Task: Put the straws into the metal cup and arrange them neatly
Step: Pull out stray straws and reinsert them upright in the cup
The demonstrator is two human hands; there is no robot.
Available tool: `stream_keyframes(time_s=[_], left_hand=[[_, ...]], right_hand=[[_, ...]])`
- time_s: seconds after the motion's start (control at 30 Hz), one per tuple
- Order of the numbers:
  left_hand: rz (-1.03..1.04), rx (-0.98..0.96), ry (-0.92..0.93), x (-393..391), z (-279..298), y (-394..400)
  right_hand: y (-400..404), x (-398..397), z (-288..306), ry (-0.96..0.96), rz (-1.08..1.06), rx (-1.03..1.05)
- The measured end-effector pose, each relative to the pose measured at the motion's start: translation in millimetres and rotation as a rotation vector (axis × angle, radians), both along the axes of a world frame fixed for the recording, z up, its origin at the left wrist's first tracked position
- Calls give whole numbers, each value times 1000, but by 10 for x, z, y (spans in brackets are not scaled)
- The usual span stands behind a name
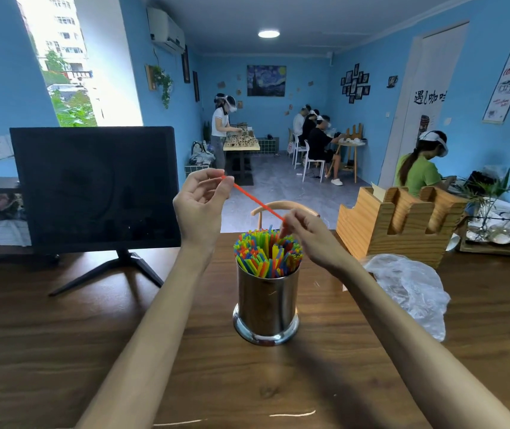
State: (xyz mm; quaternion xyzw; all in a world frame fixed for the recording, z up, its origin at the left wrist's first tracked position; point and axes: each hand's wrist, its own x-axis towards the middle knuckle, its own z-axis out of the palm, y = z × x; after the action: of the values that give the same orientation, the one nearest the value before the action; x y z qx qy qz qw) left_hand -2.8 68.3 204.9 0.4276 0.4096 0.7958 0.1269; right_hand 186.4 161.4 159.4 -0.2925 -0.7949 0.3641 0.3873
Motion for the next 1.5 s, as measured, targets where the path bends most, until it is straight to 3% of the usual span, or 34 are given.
stream_keyframes(time_s=[0.07, 0.23, 0.47, 0.53, 0.73, 0.83, 1.1, 1.2, 1.4, 1.5], left_hand=[[-22, -80, 49, -71, -84, 10], [-112, -374, 371, -223, -316, 21], [-144, -485, 553, -153, -408, 56], [-189, -534, 644, -107, -424, 61], [-241, -580, 784, -38, -437, -28], [-241, -640, 884, -45, -466, -35], [-153, -602, 905, -24, -424, -53], [-125, -576, 926, -31, -405, -64], [84, -445, 1120, -87, -464, 9], [130, -391, 1058, -59, -410, -6]], right_hand=[[48, 68, 51, 101, -49, -79], [182, 263, 161, 371, -99, -366], [155, 292, 357, 785, -43, -674], [131, 245, 393, 839, -39, -640], [57, 151, 481, 673, -224, -136], [-28, 66, 421, 399, -157, -14], [-58, -172, -50, -252, -112, 333], [-55, -168, -48, -325, -151, 332], [-117, -141, 27, -293, -91, 259], [-118, -152, -1, -265, -93, 254]])
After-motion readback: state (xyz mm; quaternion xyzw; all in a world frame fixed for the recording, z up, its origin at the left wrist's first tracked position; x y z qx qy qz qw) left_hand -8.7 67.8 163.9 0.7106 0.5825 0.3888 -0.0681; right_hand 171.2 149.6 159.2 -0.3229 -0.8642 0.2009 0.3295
